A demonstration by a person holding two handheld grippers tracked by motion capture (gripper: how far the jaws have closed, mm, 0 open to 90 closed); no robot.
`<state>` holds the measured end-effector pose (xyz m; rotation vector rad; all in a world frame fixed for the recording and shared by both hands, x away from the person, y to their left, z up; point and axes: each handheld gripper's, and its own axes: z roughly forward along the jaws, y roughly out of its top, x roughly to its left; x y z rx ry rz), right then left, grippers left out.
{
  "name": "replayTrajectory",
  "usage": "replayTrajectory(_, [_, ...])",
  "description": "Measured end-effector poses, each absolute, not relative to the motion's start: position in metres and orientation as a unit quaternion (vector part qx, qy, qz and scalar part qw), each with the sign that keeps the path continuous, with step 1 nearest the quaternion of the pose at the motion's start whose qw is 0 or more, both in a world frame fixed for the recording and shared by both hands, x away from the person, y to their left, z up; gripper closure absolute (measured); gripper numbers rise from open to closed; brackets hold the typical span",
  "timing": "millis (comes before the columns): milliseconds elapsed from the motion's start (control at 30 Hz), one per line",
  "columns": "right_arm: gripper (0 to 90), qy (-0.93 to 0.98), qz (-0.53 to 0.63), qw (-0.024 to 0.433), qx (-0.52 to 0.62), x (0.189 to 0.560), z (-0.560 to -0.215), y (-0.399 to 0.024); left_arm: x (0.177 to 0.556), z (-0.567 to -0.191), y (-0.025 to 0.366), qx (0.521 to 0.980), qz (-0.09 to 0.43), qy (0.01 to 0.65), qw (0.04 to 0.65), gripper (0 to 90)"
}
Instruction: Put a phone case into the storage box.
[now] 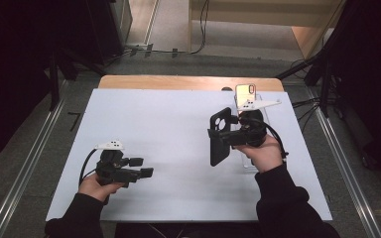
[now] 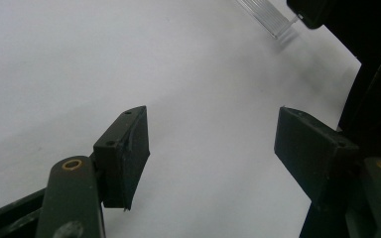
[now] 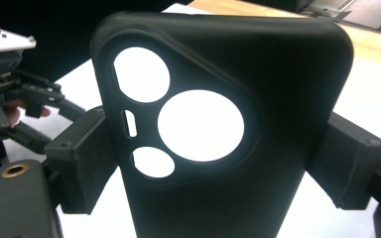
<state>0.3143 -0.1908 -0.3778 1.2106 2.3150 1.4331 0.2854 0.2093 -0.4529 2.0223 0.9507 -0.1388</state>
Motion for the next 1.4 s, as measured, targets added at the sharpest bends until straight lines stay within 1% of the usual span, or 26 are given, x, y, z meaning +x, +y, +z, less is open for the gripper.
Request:
replayTrajectory(367, [12.5, 0.753, 0.483, 0.113, 0.433, 0.319, -0.359, -0.224, 0.282, -0.453, 0.214, 0.812, -0.051, 0.39, 0.431, 30.2])
replayTrajectory(433, [12.5, 0.753, 0.479, 0.123, 0.435, 0.32, -0.358, -0.229, 0.282, -0.454, 0.214, 0.812, -0.051, 0.39, 0.431, 30.2])
replayTrajectory(733, [12.6, 0.735, 0.475, 0.141, 0.463, 0.323, -0.354, -0.25, 0.281, -0.454, 0.216, 0.813, -0.05, 0.392, 0.428, 30.2])
replayTrajectory(933, [12.6, 0.724, 0.461, 0.171, 0.484, 0.323, -0.355, -0.262, 0.282, -0.455, 0.217, 0.812, -0.049, 0.395, 0.428, 30.2])
replayTrajectory(1100, [12.6, 0.71, 0.457, 0.186, 0.502, 0.326, -0.357, -0.275, 0.282, -0.455, 0.217, 0.81, -0.051, 0.396, 0.429, 30.2])
replayTrajectory(1267, [12.6, 0.694, 0.45, 0.204, 0.524, 0.335, -0.363, -0.286, 0.282, -0.455, 0.217, 0.809, -0.051, 0.397, 0.43, 30.2])
replayTrajectory(1400, [12.6, 0.689, 0.443, 0.209, 0.534, 0.345, -0.371, -0.289, 0.282, -0.456, 0.216, 0.812, -0.052, 0.394, 0.427, 30.3])
